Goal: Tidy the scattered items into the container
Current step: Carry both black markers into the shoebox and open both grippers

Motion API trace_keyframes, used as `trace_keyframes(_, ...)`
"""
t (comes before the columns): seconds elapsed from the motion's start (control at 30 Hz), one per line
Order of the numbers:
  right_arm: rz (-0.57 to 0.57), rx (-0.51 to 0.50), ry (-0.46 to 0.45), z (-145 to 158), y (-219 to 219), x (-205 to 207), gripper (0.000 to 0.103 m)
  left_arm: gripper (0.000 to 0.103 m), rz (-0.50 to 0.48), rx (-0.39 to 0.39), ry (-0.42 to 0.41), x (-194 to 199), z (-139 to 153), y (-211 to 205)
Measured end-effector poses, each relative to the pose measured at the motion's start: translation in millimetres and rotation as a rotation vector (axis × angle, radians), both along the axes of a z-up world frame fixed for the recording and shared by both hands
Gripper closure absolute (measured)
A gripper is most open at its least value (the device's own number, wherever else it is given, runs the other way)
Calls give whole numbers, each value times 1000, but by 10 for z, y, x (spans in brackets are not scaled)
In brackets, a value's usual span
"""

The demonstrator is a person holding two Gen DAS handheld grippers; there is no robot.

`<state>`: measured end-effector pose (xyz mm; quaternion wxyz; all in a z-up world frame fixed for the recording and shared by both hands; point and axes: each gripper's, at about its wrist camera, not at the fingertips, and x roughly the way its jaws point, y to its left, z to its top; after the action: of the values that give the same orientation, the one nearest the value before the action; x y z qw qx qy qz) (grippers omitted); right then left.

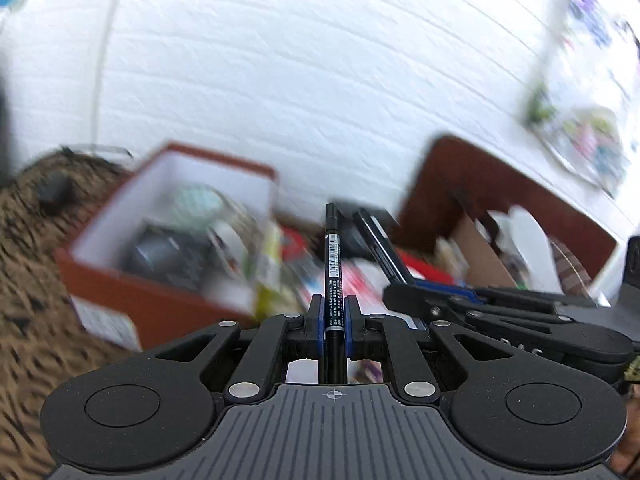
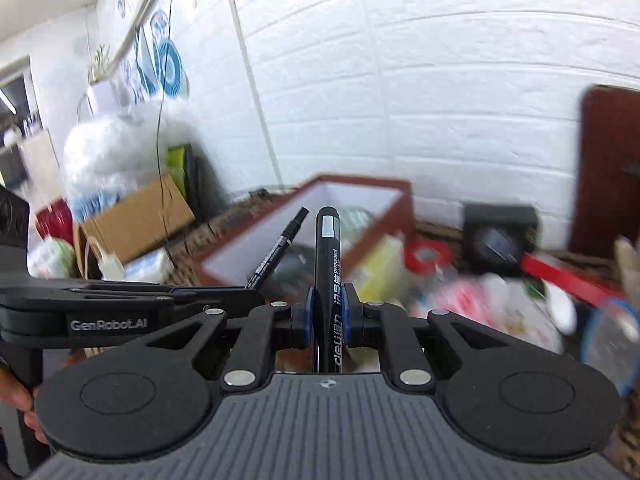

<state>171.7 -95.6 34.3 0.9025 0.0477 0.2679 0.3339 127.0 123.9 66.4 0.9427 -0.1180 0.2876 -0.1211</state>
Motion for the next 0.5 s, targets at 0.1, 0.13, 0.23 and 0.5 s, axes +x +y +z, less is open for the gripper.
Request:
trace_keyframes(0.1,-1,51,43,36,251,262,87,98,38,0,11,307,119,257)
trace_keyframes(0.13,-9,63,60,24,329,338,87,98,44,-2,16,414,135,336)
trace_keyframes(0.23,-45,78,109,-57,556,559,87,98,52,19,40,721,131,510)
trace_keyframes(0.5,-134,41,186,-391,963,920,87,98,34,45,149,1257,-221,790)
